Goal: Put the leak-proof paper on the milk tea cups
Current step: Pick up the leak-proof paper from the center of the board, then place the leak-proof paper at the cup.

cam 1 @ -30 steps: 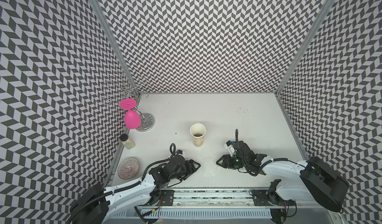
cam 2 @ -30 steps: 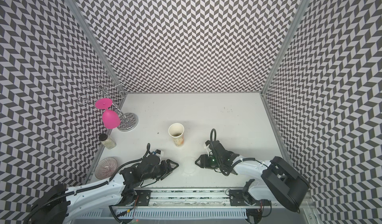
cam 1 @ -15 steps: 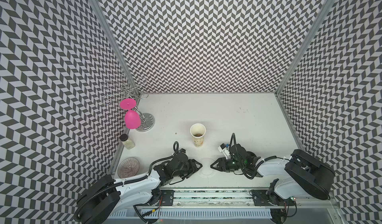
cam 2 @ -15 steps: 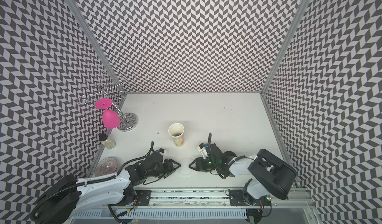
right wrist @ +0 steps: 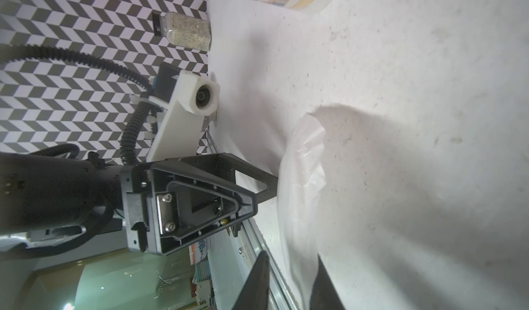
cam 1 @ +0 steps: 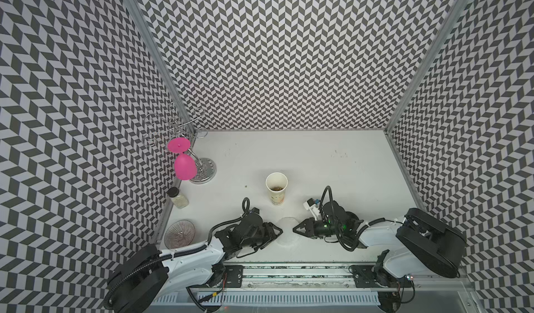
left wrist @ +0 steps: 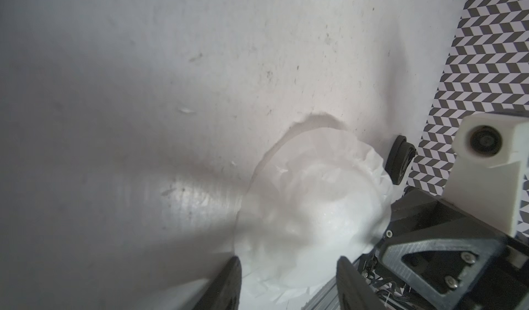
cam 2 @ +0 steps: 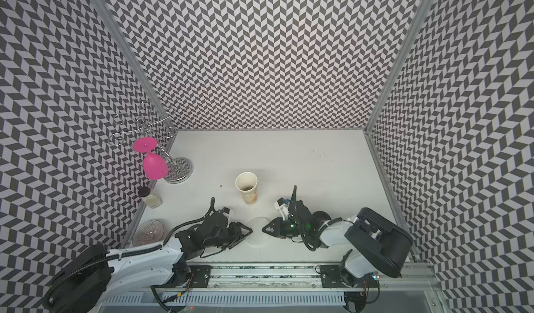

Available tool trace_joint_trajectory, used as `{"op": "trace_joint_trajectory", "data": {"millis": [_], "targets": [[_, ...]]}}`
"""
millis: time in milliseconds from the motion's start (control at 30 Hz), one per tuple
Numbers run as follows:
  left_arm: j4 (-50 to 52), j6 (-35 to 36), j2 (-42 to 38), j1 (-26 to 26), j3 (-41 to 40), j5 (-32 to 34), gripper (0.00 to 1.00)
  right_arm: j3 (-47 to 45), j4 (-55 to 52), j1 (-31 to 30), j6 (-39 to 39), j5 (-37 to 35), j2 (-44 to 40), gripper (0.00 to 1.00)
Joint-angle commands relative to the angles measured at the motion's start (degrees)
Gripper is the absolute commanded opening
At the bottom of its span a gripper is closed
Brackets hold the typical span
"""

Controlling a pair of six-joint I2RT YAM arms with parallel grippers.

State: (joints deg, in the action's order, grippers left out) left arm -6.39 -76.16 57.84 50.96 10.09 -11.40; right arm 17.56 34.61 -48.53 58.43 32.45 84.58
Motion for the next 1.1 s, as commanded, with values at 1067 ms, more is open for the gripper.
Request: {"op": "trace_joint_trajectory", "data": {"millis": [1067], "targets": [[20.6,15.29,-17.71,-37.64,26.83,-9.58,0.75,50.69,-42.08,16.45,-16.2,17.71,-10.81,0.0]]}}
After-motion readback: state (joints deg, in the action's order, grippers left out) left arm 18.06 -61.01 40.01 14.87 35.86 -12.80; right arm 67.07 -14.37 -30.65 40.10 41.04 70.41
